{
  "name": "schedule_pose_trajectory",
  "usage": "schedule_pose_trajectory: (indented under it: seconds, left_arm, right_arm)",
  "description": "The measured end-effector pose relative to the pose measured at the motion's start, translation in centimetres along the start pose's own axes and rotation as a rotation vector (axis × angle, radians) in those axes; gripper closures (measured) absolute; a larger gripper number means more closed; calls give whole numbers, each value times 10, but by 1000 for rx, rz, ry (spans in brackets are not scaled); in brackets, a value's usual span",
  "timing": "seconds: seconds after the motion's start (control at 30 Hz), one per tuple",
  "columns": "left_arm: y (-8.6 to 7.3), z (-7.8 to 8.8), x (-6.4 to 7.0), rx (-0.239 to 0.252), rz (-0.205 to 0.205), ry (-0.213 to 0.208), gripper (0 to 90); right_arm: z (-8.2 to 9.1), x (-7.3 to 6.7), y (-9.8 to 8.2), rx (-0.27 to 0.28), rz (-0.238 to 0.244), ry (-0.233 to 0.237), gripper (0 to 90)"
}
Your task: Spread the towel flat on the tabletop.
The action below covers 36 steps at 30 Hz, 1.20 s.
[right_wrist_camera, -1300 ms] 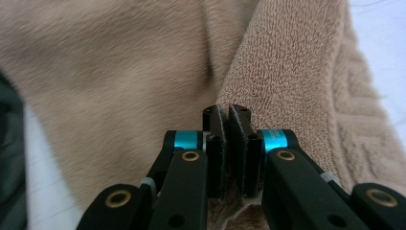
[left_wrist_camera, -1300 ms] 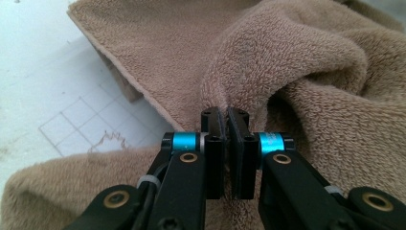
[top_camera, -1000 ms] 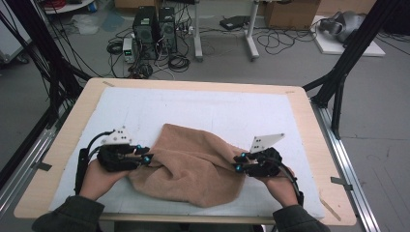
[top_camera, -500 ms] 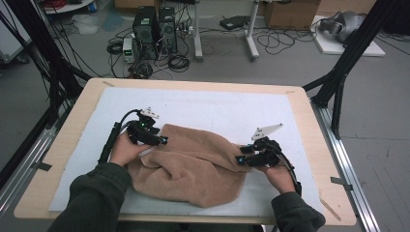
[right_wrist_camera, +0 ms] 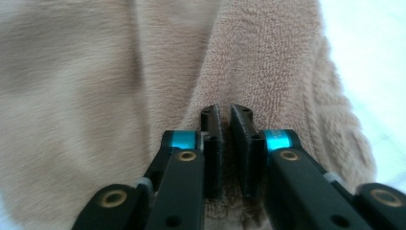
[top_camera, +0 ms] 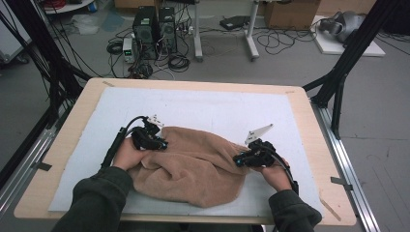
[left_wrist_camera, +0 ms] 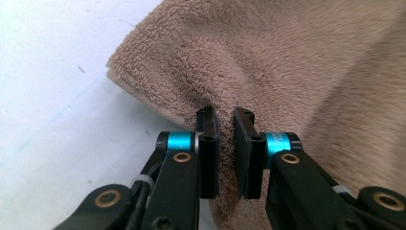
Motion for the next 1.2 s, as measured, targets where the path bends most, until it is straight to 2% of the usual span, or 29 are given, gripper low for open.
schedule_pose_trajectory:
  seconds: [0.07,0.1,0.17,0.2,0.27,0.3,0.33,0.37,0.4,0.43,0.47,0.5,0.53,0.57,0.6,0.63,0.67,0.7,0.73,0.77,0.83,0.9,0.97,1.0,1.03,1.07,1.1,1.2]
  left_arm:
    - [-3,10,3,29,4,-17,818]
    - [-2,17,5,58,4,-15,819]
    - [3,32,8,145,-19,50,820]
    - [9,41,9,198,-33,107,822]
    - [23,58,11,322,-58,209,823]
    - [33,67,11,380,-79,274,823]
    - [41,74,9,424,-83,314,819]
    - [54,83,4,475,-74,352,794]
    - [63,87,-2,480,-65,376,794]
    - [69,88,-10,464,-30,382,723]
    - [70,87,-18,439,7,359,616]
    - [68,85,-23,416,33,343,552]
    - [64,82,-27,394,50,327,542]
    - [58,79,-29,381,57,303,535]
    - [51,75,-30,369,53,288,535]
    - [43,70,-30,350,52,276,530]
    - [30,62,-28,318,54,238,529]
    - [30,62,-28,318,54,238,529]
    - [25,59,-26,298,45,222,529]
    - [19,56,-23,289,41,206,525]
    - [11,52,-18,251,35,160,511]
    - [3,48,-10,247,23,124,513]
    - [-6,44,-1,220,6,95,513]
    - [-12,42,1,212,5,83,513]
    - [-17,39,2,200,9,66,514]
    - [-21,34,3,179,12,52,514]
    - [-24,30,2,159,16,43,513]
    - [-29,21,-1,100,38,12,515]
  right_arm:
    - [4,0,4,-17,21,26,850]
    - [8,1,9,-18,27,21,851]
    - [13,4,15,-12,38,2,851]
    - [27,14,35,11,45,-72,855]
    - [47,29,60,76,29,-183,857]
    - [47,29,60,76,29,-183,857]
    - [67,41,85,179,13,-320,848]
    - [78,52,102,260,-14,-388,788]
    - [78,52,102,260,-14,-388,788]
    - [81,61,112,301,-46,-461,616]
    - [80,70,117,309,-104,-481,554]
    - [74,78,118,299,-159,-416,521]
    - [66,83,116,270,-193,-383,478]
    - [48,85,106,209,-222,-324,474]
    - [48,85,106,209,-222,-324,474]
    - [32,78,92,204,-197,-302,474]
    - [25,75,86,166,-196,-294,459]
    - [25,75,86,166,-196,-294,459]
    - [18,73,80,140,-194,-277,441]
    - [10,63,70,123,-172,-247,449]
    - [7,52,62,117,-153,-216,449]
    - [7,39,56,120,-135,-186,447]
    - [7,24,48,121,-108,-149,447]
    - [7,24,48,121,-108,-149,447]
    - [7,16,43,120,-89,-138,447]
    - [3,2,33,105,-42,-115,445]
    - [0,-3,29,82,-27,-116,444]
    - [-11,-9,17,66,-22,-107,439]
Point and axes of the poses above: each handheld gripper's, and its own axes: z roughly backward along the jaws, y roughly out of its top, x roughly to its right, the point moved 2 cm from there along -z, roughly forward along the jaws, and after that the axes turned 12 degrees about -y, right-handed, at the moved point
